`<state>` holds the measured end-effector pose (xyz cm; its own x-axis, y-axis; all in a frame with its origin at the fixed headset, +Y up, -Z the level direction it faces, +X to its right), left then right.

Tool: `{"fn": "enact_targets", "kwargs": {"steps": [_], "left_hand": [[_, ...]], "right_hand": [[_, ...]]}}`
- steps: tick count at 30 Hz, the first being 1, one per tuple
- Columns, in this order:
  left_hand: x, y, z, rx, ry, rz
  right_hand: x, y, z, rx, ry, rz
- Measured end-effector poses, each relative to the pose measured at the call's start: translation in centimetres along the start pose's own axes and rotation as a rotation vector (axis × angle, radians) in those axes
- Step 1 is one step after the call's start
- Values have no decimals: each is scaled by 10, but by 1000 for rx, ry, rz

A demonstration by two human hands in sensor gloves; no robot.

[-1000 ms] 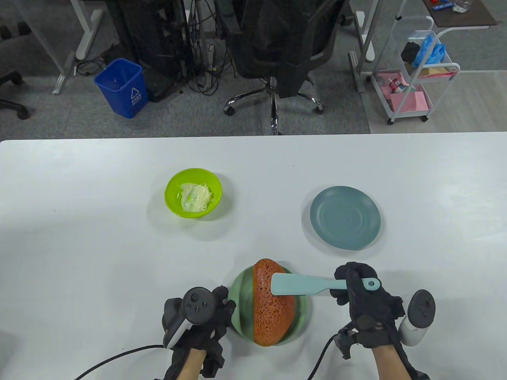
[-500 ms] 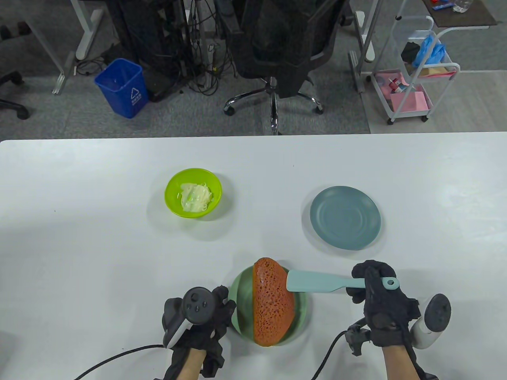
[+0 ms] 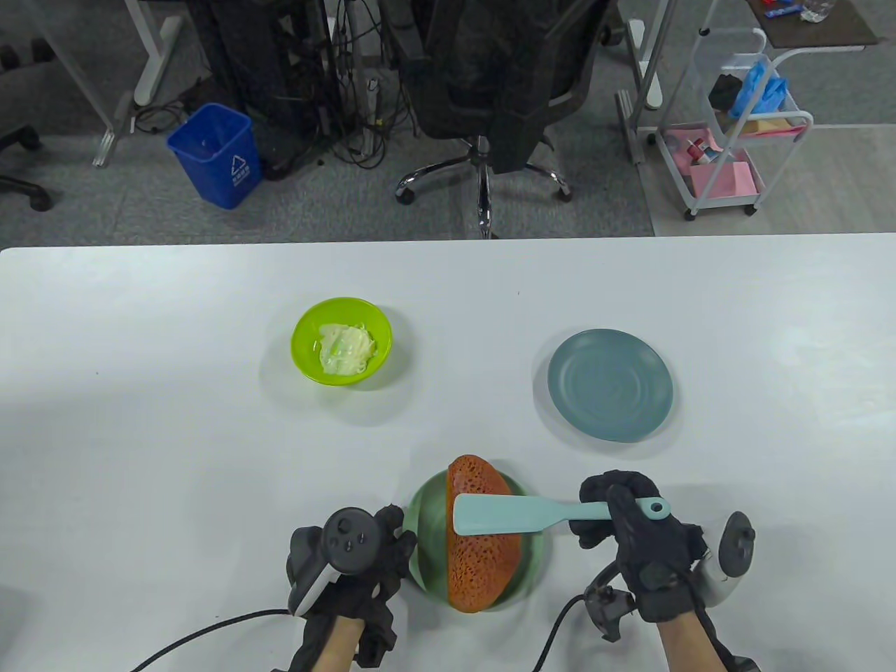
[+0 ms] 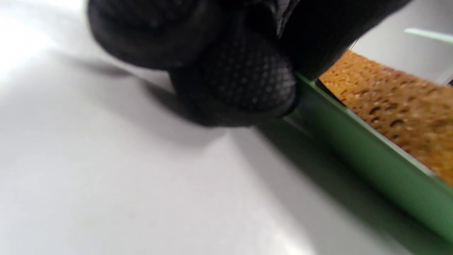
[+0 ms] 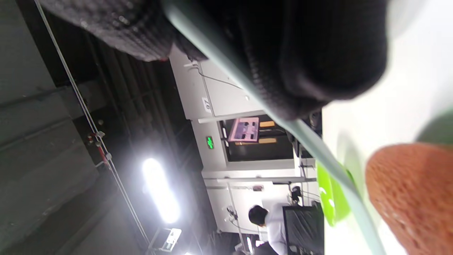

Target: Dip dessert spatula into salad dressing and spread onto bread slice

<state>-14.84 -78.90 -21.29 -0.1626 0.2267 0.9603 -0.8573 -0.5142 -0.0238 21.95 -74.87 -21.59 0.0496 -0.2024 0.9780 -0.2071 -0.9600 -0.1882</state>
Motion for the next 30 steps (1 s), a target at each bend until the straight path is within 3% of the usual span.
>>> {"fn": "enact_targets", "kwargs": {"steps": [9,25,30], "left_hand": [[-1,1,0,10,7,-2],[-1,2,0,24,10,-6],[-1,2,-1,17,6,-4]], "right_hand": [[0,-5,-4,108,-15,-15],[9,-42,43,198,133,55],[8,-40,41,187,139,66]]}}
Point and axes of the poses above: the tracker on the back of each hand, its own y axis roughly to the little-finger side, its own x axis roughly from the fingertips to the wrist, z = x × y, the point moved 5 cm from there along -x, roughly from the wrist to the fingertips, and after that the axes turned 1 degree about y, right-handed, at the moved point
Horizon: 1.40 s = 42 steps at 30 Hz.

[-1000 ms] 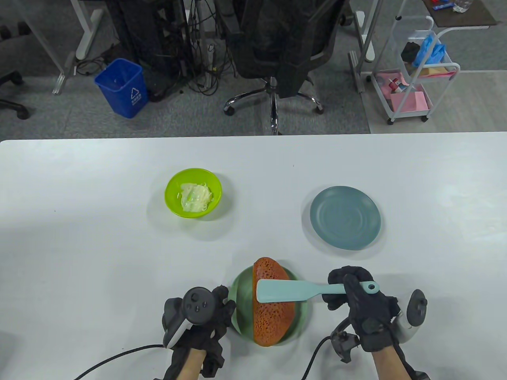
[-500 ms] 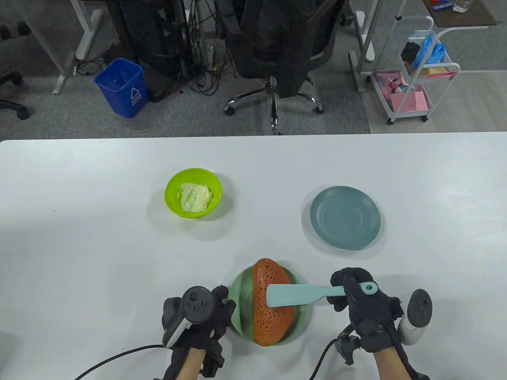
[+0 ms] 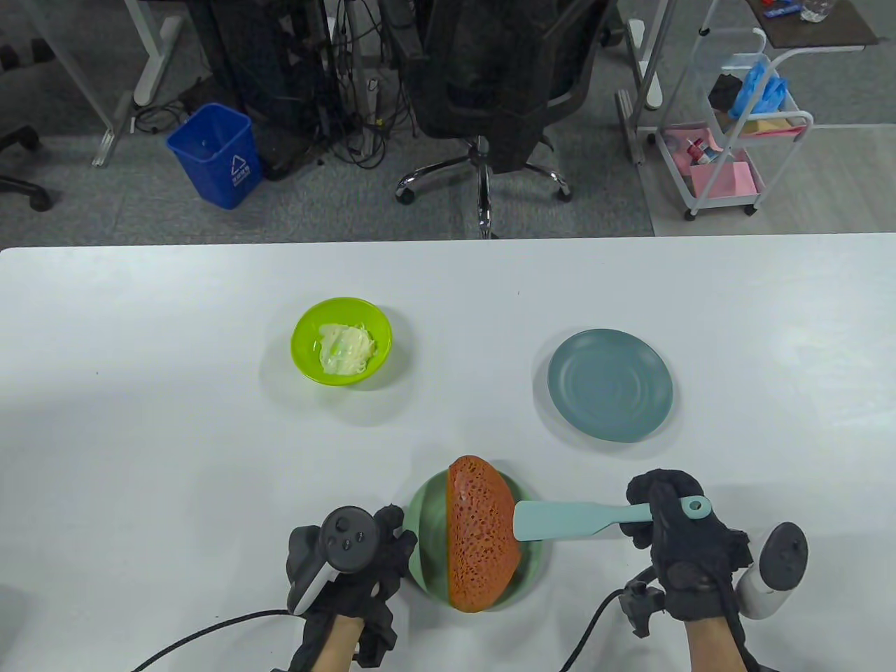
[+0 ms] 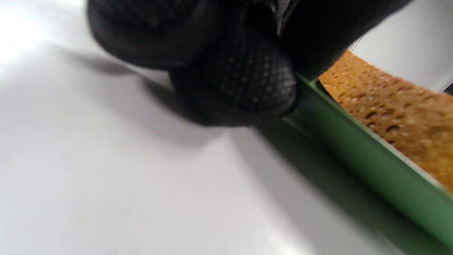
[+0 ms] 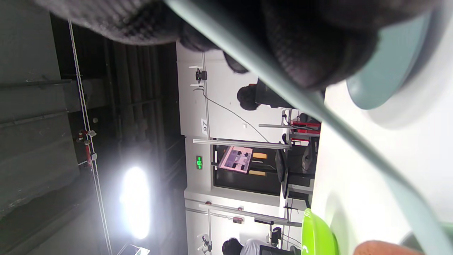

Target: Dip dessert spatula into salad dressing and spread onto bread slice

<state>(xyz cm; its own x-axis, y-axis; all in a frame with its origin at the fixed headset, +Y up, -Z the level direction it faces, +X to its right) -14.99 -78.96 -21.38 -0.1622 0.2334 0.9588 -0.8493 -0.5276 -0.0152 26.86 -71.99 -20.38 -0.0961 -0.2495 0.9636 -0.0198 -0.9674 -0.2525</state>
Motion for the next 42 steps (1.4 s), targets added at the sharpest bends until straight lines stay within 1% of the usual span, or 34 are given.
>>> {"fn": "enact_targets", "kwargs": {"steps": [5,7,9,11,14,18,22,26,35,38,42], "left_hand": [[0,0,0,-7,-5,-1],[0,-1,0,-9,-6,0],[0,-1,0,-7,-5,-1],[0,-1,0,-7,-4,-1],[0,-1,0,-8,-4,0],[0,-1,0,-7,-3,0],[0,-1,1,-5,-1,-1],[0,-1,1,-5,-2,-1],[0,-1,1,-5,-2,-2],[0,-1,1,-5,-2,-2],[0,-1,1,-5,-2,-2]], "right_hand": [[0,5,-7,-106,7,43],[-1,10,-14,-125,-30,32],[-2,18,-27,-148,-89,-3],[-2,23,-37,-161,-105,-29],[-1,29,-52,-156,-146,-63],[1,35,-59,-92,-148,-90],[3,33,-56,-58,-99,-109],[5,25,-52,-32,-44,-88],[6,-1,-47,65,-50,5],[8,-10,-42,84,-34,45],[9,-18,-31,95,10,76]]}}
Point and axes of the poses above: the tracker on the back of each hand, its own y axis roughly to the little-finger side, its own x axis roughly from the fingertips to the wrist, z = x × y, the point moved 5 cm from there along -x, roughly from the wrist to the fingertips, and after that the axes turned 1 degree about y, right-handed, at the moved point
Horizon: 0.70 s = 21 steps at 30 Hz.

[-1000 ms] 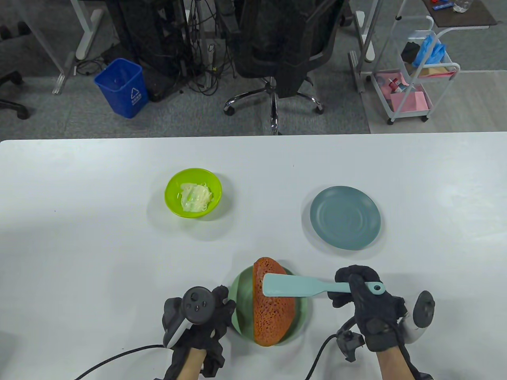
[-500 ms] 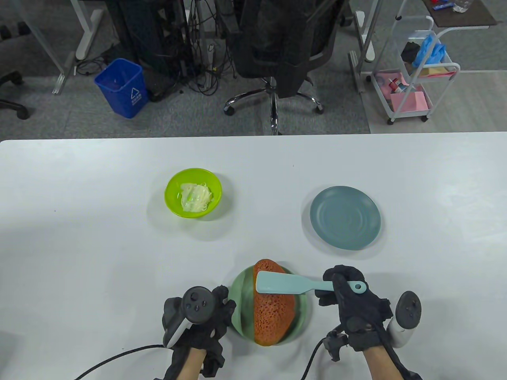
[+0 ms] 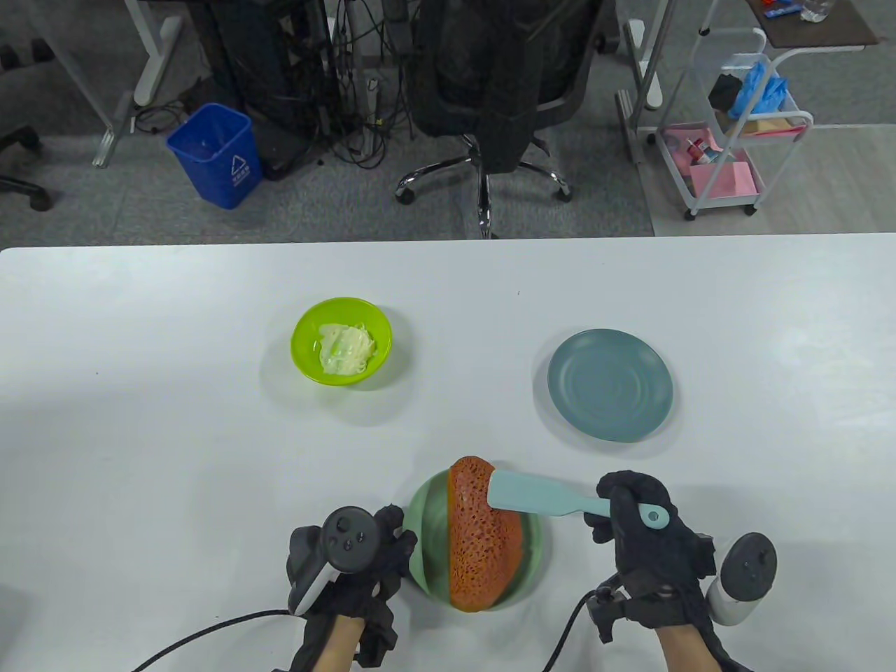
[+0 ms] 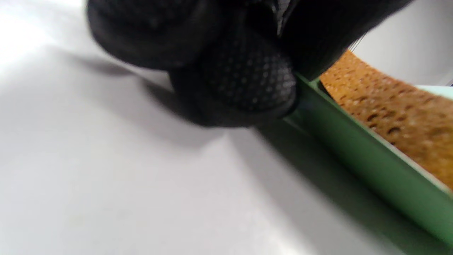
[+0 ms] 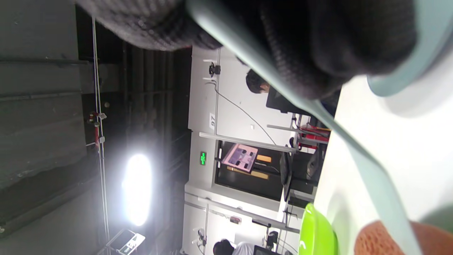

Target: Dip dessert spatula into salad dressing and spread onto bread slice

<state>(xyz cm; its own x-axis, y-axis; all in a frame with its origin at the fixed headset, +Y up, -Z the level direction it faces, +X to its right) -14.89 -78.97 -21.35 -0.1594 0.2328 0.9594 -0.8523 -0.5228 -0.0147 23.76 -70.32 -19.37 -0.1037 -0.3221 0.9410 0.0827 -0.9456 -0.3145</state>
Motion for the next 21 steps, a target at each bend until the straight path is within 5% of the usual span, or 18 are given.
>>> {"fn": "enact_targets", "kwargs": {"steps": [12,21], "left_hand": [[0,0,0,0,0,0],[0,0,0,-6,-4,1]], "right_hand": [[-1,10,21,-111,80,-15],[-2,31,-12,-267,-67,-97]]}}
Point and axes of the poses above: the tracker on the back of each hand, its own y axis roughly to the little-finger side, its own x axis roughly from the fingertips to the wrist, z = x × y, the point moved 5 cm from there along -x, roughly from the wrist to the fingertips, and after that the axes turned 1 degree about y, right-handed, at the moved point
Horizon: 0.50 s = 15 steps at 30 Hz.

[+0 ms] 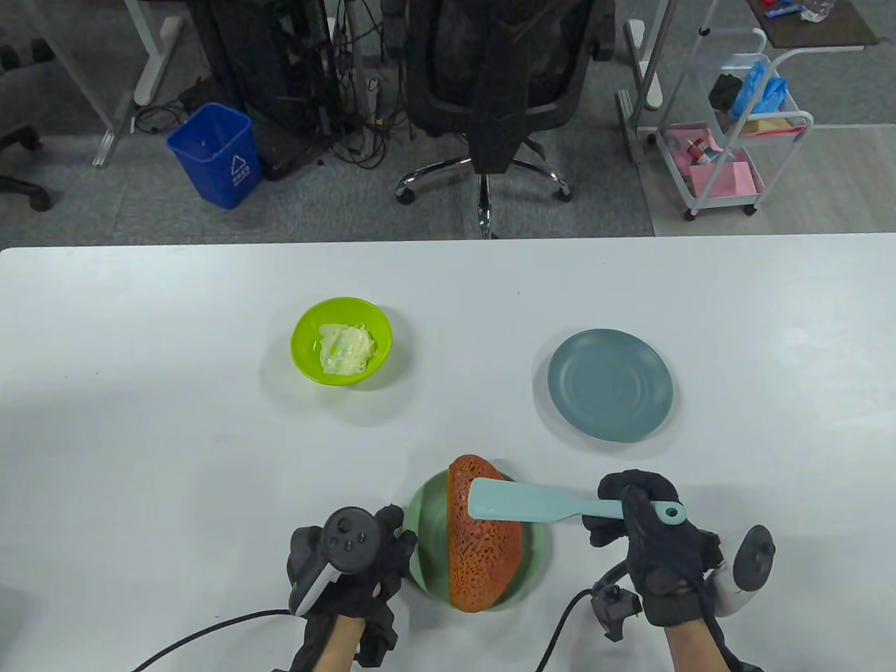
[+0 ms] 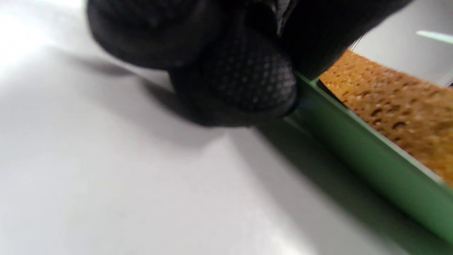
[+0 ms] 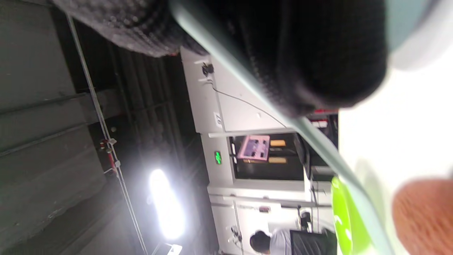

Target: Dip dessert spatula into salad dressing and spread onto bread slice

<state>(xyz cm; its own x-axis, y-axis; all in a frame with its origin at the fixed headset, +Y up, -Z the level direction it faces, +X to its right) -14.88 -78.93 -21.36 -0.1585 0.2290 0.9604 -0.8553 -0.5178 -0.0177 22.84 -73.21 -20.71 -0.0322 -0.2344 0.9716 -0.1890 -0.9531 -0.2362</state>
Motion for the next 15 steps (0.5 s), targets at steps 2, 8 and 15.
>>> {"fn": "enact_targets", "kwargs": {"steps": [2,8,15], "left_hand": [[0,0,0,-1,0,0],[0,0,0,0,2,0],[0,-1,0,0,3,0]], "right_hand": [[0,9,-8,-7,-27,-38],[3,18,-16,102,1,-86],[7,7,-11,131,101,-56]]}}
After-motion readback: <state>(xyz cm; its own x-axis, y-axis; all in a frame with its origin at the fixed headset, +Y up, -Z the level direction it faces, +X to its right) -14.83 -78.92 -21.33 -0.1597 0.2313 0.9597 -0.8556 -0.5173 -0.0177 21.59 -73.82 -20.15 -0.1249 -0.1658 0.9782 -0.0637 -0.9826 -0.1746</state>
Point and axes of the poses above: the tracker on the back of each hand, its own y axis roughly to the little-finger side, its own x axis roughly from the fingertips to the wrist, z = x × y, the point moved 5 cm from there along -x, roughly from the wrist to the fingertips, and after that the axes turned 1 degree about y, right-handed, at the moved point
